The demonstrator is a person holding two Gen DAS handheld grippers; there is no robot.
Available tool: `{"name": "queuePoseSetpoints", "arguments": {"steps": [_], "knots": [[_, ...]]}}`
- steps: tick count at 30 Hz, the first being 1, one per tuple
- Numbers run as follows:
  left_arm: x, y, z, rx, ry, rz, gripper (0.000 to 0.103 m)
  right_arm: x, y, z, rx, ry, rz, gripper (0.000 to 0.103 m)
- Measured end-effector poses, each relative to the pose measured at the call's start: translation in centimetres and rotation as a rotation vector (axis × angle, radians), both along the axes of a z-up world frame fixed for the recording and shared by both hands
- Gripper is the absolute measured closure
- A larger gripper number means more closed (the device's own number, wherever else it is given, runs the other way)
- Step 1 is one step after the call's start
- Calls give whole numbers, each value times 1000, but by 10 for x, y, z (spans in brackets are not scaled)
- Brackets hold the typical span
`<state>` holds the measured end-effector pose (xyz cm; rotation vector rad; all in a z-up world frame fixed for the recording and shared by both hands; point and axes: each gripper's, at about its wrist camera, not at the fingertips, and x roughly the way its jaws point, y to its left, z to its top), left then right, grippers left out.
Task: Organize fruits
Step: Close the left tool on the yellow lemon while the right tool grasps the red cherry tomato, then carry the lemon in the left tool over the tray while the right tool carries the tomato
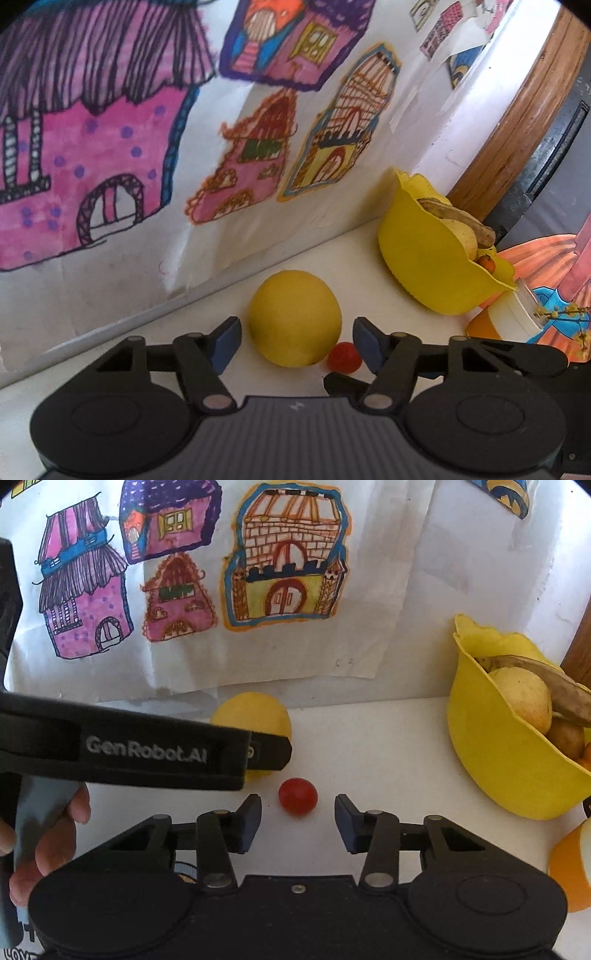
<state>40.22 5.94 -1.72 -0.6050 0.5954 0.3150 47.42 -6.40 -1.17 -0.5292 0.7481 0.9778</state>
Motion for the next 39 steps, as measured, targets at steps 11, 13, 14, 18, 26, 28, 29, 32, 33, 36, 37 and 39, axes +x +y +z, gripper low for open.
{"name": "queuePoseSetpoints", "arguments": {"steps": [11, 13, 14, 18, 26, 28, 29, 32, 33, 36, 37, 39], "knots": [[2, 6, -3, -4, -15, 1, 43, 11, 7, -10, -9, 25, -25, 77], [0, 6, -2, 5, -11, -11, 44, 8, 7, -9, -11, 28, -37, 78], [-2, 6, -2, 6, -9, -16, 44, 5, 6, -6, -13, 30, -40, 78], [-12, 4, 1, 0, 0, -26, 44, -9, 1, 0, -25, 19, -50, 78], [-44, -12, 13, 4, -15, -78, 44, -46, -27, 21, 1, 9, -82, 77], [-54, -18, 18, 6, -23, -94, 44, -58, -38, 28, 12, 6, -92, 77], [-60, -22, 21, 6, -26, -103, 44, -64, -45, 31, 22, 5, -100, 77], [-77, -34, 29, 3, -37, -129, 44, -84, -65, 41, 50, 3, -123, 77], [-82, -38, 32, 1, -42, -138, 44, -91, -72, 45, 57, 1, -131, 77], [-99, -53, 40, -1, -57, -171, 44, -110, -95, 56, 81, -8, -166, 77], [-104, -59, 42, -3, -61, -183, 44, -119, -108, 60, 89, -12, -179, 77], [-114, -70, 47, -7, -67, -209, 44, -129, -121, 68, 98, -21, -204, 77]]}}
